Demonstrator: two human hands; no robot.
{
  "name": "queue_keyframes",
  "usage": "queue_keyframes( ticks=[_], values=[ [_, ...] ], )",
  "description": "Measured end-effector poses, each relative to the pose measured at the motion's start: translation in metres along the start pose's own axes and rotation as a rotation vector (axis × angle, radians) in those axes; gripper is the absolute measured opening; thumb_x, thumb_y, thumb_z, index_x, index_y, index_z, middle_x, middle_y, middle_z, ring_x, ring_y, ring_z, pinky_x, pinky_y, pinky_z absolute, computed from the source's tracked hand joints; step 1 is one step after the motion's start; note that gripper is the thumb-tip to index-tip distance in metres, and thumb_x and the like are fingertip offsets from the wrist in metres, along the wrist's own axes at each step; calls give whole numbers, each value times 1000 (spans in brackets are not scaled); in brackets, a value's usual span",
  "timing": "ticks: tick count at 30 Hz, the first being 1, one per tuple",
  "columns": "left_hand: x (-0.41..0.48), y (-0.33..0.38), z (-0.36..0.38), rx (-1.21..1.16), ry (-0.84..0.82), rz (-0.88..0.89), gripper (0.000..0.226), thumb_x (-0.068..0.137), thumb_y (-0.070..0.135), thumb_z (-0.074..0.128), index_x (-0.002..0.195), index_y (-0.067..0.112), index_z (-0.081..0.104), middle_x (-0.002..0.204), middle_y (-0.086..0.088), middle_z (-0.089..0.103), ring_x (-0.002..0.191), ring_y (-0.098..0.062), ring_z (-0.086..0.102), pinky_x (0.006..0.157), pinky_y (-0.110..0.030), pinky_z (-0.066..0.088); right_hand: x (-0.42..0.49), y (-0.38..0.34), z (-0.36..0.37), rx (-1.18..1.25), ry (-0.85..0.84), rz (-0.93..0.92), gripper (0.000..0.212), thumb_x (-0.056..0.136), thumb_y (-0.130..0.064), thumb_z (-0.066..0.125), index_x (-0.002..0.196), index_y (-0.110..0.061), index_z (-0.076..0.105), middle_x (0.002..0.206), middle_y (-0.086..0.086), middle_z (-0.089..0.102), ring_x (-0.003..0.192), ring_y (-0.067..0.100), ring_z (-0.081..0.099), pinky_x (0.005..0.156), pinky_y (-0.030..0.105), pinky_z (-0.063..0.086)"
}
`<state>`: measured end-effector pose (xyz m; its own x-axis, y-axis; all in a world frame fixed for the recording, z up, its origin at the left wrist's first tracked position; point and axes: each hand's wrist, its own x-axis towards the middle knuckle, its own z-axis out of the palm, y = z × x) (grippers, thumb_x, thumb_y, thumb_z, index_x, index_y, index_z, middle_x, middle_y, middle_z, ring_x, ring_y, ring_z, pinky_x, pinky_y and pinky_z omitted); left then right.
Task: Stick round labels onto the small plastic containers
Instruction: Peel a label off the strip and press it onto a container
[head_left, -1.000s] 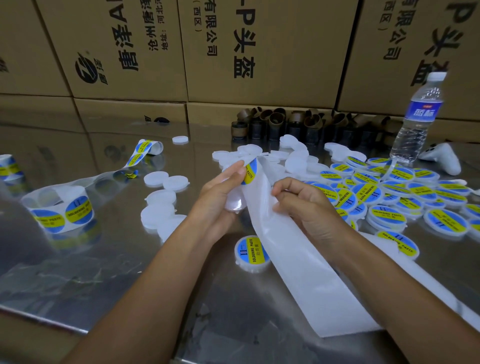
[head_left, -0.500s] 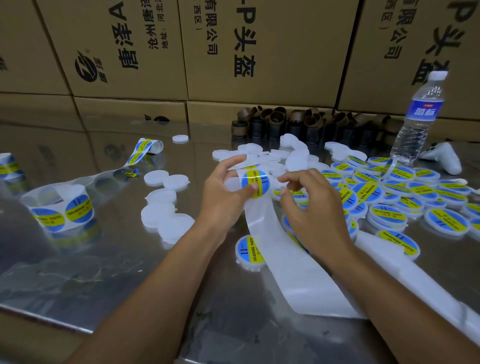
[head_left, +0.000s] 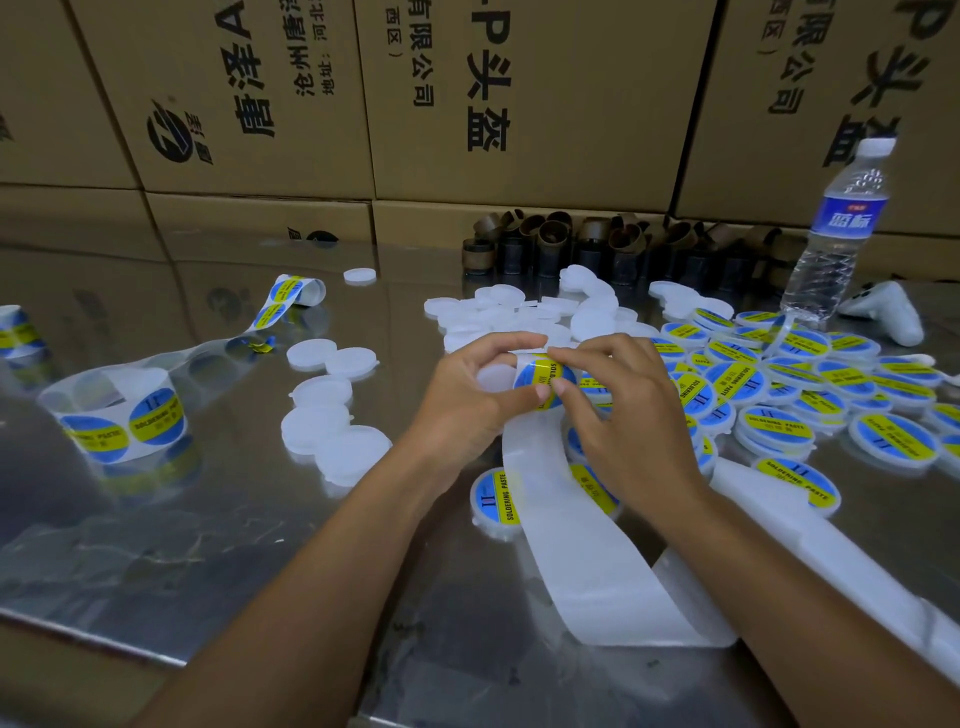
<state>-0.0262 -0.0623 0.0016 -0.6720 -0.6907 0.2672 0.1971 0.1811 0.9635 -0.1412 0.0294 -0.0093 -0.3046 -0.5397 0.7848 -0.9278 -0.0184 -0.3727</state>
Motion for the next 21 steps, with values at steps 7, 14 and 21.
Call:
queue_keyframes(
  ticks=[7,14,21],
  values=[
    [-3,3,2,-58,49,-87,10,90,28,61,89,28,71,77,6,71,64,-9,66,49,-22,51,2,-1,-3,32,-12,1,21,82,-21,60,99,-16,71,93,1,66,91,24,56,81,35,43],
    [0,4,0,-123,141,-154,10,90,27,62,86,28,71,81,1,70,64,-14,63,51,-25,50,2,-1,-4,26,-23,-8,17,81,-20,64,95,-18,72,91,-3,68,90,22,57,81,29,36],
    [3,1,-1,-124,180,-164,6,85,22,68,83,27,71,86,-4,68,63,-18,62,47,-23,47,1,1,-3,28,-47,-10,12,78,-18,66,90,-20,69,80,-5,63,83,22,55,77,31,35]
  ],
)
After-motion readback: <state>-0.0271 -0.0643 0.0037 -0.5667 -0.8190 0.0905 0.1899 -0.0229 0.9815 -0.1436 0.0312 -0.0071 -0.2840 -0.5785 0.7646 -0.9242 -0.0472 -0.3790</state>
